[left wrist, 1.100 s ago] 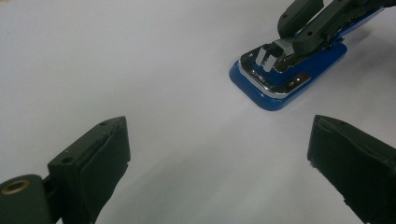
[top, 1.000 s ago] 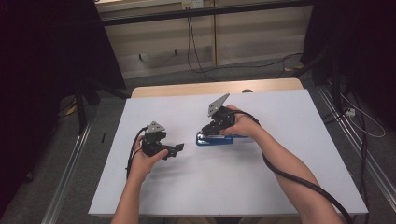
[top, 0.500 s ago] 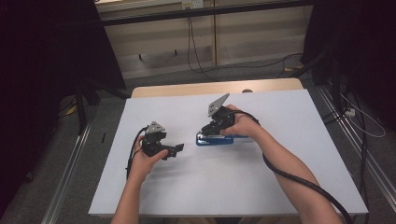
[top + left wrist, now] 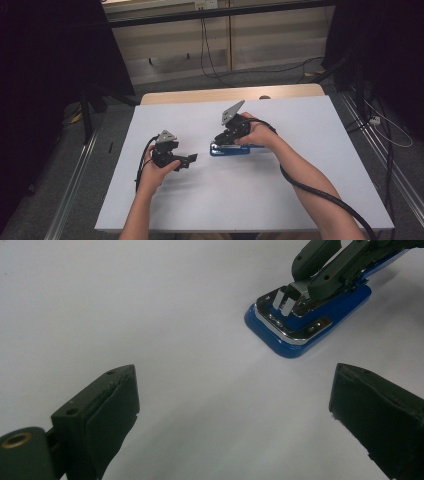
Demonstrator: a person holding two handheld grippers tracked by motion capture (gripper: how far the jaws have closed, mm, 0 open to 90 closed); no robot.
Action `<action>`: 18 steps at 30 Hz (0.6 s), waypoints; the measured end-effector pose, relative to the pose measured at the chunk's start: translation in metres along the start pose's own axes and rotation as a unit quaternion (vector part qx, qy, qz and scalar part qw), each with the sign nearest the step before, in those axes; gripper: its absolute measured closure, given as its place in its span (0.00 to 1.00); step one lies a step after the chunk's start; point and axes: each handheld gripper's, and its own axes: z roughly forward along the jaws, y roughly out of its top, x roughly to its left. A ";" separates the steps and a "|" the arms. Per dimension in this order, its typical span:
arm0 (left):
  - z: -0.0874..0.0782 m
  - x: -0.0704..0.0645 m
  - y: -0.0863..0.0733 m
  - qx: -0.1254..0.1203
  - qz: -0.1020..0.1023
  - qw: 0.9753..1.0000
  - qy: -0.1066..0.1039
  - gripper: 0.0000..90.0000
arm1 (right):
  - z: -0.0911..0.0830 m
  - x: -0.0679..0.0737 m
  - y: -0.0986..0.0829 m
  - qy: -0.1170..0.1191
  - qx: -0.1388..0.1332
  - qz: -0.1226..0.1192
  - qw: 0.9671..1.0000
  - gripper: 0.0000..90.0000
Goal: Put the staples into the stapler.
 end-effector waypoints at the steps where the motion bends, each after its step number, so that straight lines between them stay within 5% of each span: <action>1: 0.000 0.000 0.000 0.000 0.000 1.000 0.000 0.07 | 0.000 0.000 0.000 -0.001 0.000 0.001 1.000 0.87; 11: 0.000 0.000 0.000 -0.005 -0.002 1.000 -0.002 0.07 | -0.001 0.002 -0.003 -0.006 -0.011 0.014 1.000 0.77; 18: 0.002 -0.001 0.001 -0.008 -0.005 1.000 -0.007 0.07 | -0.015 0.006 -0.007 -0.028 -0.026 0.041 0.998 0.60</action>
